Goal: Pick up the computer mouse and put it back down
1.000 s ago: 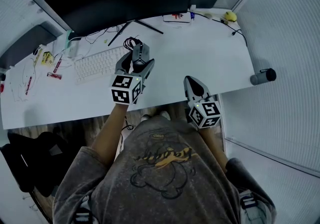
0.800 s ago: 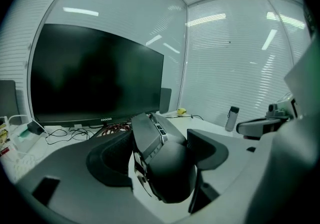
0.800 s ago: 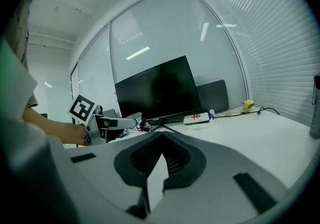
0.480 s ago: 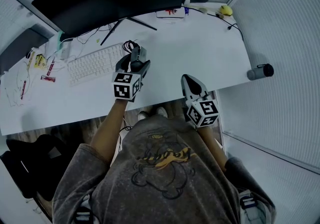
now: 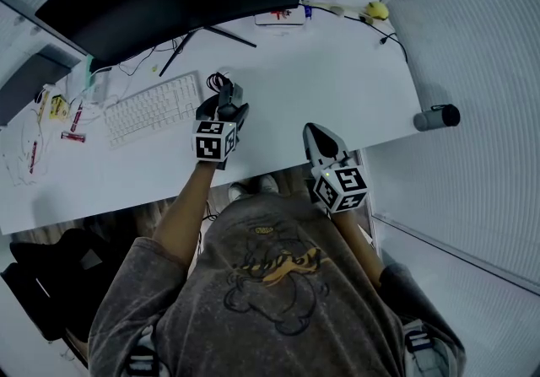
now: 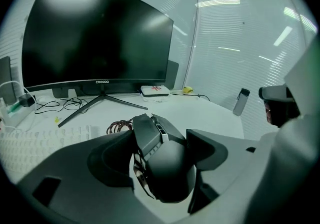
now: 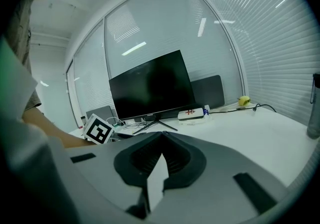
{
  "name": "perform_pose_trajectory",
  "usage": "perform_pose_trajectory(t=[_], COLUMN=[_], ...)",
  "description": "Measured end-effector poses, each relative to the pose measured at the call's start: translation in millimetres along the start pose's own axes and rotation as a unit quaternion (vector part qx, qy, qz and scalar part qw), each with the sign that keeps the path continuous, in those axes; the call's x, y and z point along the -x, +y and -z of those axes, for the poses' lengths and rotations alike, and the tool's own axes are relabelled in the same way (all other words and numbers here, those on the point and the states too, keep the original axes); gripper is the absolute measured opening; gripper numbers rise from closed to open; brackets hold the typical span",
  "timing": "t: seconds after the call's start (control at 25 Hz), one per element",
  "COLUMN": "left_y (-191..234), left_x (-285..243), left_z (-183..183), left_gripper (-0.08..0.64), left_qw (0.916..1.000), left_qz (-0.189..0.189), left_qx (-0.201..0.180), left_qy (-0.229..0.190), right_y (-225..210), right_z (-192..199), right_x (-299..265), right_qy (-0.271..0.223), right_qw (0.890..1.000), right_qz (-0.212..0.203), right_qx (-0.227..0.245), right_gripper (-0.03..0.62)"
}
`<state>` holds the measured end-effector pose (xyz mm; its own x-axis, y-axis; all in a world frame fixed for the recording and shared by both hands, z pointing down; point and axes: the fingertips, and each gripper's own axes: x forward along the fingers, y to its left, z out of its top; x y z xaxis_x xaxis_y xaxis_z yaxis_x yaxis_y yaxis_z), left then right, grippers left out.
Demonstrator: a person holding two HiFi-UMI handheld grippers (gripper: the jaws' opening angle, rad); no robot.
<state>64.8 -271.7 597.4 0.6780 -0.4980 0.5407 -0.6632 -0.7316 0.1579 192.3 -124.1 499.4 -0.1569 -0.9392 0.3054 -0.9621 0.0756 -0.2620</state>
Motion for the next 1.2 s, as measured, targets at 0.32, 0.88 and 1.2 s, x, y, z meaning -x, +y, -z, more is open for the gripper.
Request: perform_pose_trajectory(t=[0.32,0.88,1.2], left_y=[0,2,0], left_x=[-21,-44,-48], left_z=[18,40,52], left_gripper=[0.344,0.342,0.344], left_qw=[0.9997,0.9981,0.9968], left_qz=[0.002,0.002,0.000], left_qx=[-0.001,-0.008,-0.009], left_qy=[0.026,0.061,0.079], right_y=[-11,-21,-25], right_z=[1,4,6], right_x=[-5,-13,-10], right_qy=[0.010,0.022,0.026], right_qw=[1.000,1.000,0.999], right_qz=[0.007,0.016,0.021], right_qx=[-0.003,-0.006,-0.008], right_gripper=[0.006,0.006,0.006])
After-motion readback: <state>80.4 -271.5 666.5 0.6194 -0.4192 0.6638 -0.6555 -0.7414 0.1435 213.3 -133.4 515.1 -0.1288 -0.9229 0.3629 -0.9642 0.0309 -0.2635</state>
